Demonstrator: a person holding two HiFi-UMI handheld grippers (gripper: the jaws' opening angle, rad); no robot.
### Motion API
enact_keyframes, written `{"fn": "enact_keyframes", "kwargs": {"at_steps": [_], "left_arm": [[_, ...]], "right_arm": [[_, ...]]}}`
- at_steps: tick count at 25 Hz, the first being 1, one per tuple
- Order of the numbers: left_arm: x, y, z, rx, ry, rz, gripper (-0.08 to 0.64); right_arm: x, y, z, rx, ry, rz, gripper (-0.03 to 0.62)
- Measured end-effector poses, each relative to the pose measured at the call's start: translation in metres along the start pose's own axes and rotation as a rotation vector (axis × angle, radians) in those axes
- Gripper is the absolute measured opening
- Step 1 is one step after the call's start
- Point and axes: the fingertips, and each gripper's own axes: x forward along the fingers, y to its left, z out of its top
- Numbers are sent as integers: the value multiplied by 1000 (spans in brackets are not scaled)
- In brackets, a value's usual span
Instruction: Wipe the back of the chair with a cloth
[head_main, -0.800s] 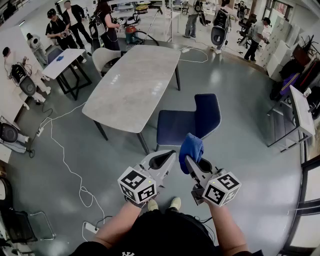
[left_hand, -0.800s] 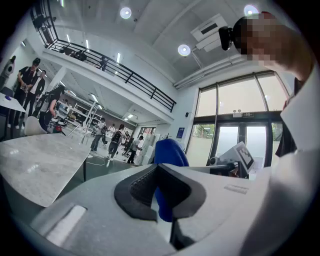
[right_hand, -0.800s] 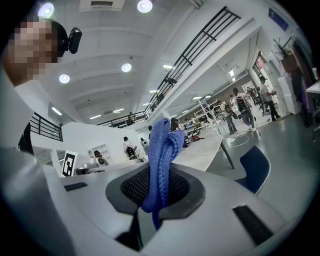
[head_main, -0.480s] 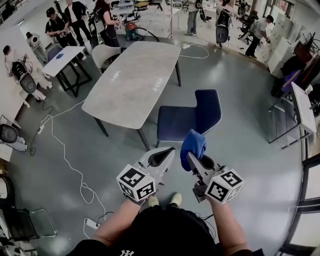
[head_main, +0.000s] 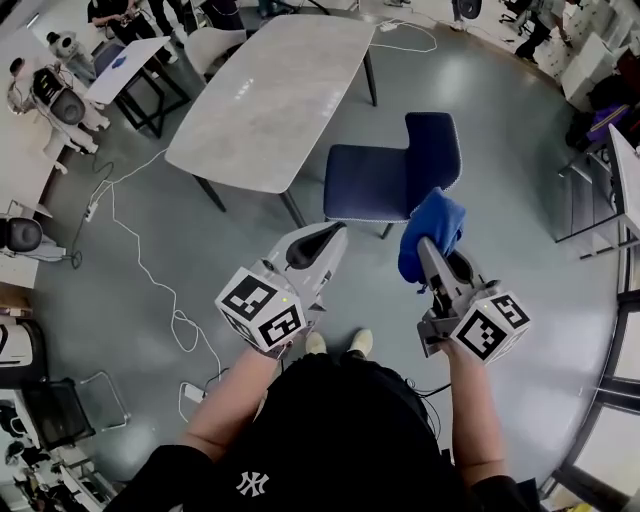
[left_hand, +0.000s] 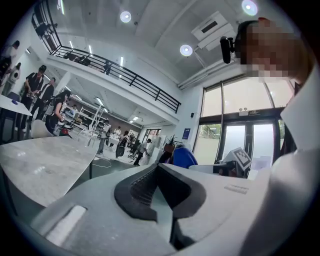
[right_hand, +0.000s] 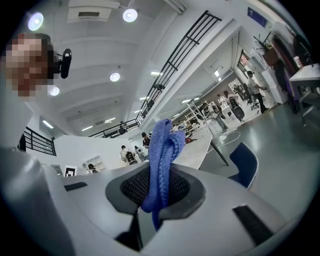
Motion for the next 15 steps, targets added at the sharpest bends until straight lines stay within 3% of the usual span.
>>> {"fn": "enact_keyframes", "kwargs": {"at_steps": [10,15], "left_arm": [[32,-14,-10,-2,27,-11,8],[55,3,-7,6,16,-20,8]], "right_arm": [[-5,-25,-13,14,57,-20,63],[11,-44,-14,24,71,-54,63]]}}
